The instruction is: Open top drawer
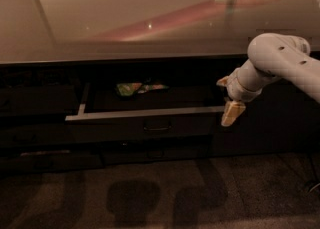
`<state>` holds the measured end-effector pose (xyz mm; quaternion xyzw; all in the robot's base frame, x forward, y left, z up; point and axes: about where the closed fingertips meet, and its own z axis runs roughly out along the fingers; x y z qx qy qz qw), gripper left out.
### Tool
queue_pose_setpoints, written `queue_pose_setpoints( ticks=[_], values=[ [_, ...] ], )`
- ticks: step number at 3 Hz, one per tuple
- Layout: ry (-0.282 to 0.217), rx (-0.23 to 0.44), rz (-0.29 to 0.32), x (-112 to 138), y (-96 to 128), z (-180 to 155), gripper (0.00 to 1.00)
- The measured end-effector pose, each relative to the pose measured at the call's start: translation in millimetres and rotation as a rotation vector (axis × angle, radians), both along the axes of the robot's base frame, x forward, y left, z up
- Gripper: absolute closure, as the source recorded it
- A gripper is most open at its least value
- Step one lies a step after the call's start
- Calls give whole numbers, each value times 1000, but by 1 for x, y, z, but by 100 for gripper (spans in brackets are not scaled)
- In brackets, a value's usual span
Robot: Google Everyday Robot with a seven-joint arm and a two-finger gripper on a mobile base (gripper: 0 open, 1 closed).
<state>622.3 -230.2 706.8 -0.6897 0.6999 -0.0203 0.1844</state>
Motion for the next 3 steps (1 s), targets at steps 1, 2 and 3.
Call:
queue_pose_setpoints(
  ticks=[1, 2, 3],
  values=[
    [-45, 5, 5, -7, 2, 26, 0],
    [-46, 4, 6, -7, 3, 27, 0],
    [-46, 4, 6, -7, 3, 27, 19]
  ],
)
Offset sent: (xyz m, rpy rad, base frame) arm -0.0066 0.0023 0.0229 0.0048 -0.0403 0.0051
